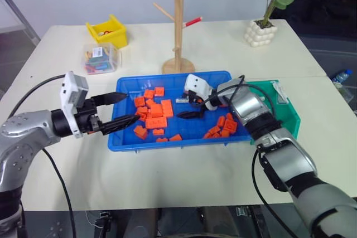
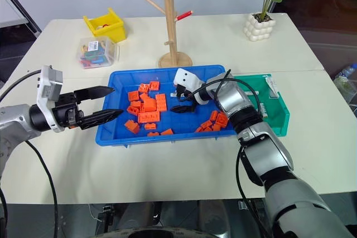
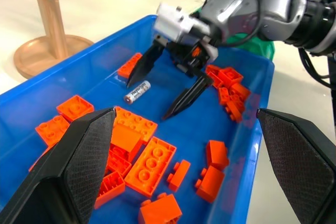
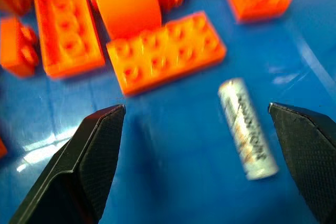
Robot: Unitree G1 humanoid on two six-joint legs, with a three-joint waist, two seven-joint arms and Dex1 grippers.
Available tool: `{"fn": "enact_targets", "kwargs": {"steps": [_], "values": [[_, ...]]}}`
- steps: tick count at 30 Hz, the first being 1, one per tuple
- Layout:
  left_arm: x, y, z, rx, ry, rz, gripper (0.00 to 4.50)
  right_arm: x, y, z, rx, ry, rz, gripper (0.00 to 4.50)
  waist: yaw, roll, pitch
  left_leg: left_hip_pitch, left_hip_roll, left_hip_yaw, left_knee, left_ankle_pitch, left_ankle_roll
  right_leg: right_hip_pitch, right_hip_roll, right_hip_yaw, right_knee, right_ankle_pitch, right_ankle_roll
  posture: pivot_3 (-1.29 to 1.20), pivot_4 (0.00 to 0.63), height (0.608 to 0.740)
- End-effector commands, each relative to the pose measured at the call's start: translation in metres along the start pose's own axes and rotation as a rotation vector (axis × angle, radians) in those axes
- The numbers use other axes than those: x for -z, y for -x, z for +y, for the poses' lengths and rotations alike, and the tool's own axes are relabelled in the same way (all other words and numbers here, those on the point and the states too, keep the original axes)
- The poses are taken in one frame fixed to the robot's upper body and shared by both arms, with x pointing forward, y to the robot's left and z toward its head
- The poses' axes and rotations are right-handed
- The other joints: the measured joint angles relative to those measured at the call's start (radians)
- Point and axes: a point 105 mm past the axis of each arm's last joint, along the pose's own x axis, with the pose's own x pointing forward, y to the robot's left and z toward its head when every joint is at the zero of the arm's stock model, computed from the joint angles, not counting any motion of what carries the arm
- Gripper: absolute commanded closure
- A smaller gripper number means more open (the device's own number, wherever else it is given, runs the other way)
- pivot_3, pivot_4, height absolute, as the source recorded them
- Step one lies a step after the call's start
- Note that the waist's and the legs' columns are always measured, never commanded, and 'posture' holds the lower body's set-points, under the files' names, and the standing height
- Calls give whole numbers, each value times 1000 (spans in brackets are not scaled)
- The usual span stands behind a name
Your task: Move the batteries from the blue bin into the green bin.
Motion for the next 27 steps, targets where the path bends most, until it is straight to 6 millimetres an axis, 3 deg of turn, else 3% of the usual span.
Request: {"fn": "enact_targets", "kwargs": {"steps": [1, 2, 5, 11, 16, 22, 27], "values": [[-14, 1, -3, -6, -59, -39, 0, -11, -3, -8, 14, 38, -3, 18, -2, 0, 0, 0, 0, 0, 0, 0, 0, 0, 0, 0, 0, 0, 0, 0, 150, 740], [-14, 0, -4, -7, -60, -42, 0, -10, -5, -9, 18, 28, 3, 18, -3, 0, 0, 0, 0, 0, 0, 0, 0, 0, 0, 0, 0, 0, 0, 0, 150, 740], [-11, 0, -5, -13, -56, -44, 0, -8, -6, -12, 19, 18, 13, 826, -5, 0, 0, 0, 0, 0, 0, 0, 0, 0, 0, 0, 0, 0, 0, 0, 150, 740], [-7, -1, -7, 5, -51, -31, 0, -11, -3, -14, 22, 27, 8, 3746, -10, 0, 0, 0, 0, 0, 0, 0, 0, 0, 0, 0, 0, 0, 0, 0, 150, 740], [-10, -12, 0, 16, -37, -112, 0, -25, 7, -23, 75, 46, -27, 3746, -8, 0, 0, 0, 0, 0, 0, 0, 0, 0, 0, 0, 0, 0, 0, 0, 150, 740], [-9, -37, 13, 33, -2, -192, 0, -57, 42, -36, 154, 42, -122, 3746, -3, 0, 0, 0, 0, 0, 0, 0, 0, -1, 0, 0, 0, 0, 0, 0, 150, 740], [-11, -55, 12, 125, 19, -195, 0, -51, 94, -44, 254, 62, -101, 3746, 9, 0, 0, -1, 0, 0, 0, 0, 0, -1, 0, 0, 0, 0, 0, 0, 150, 740]]}}
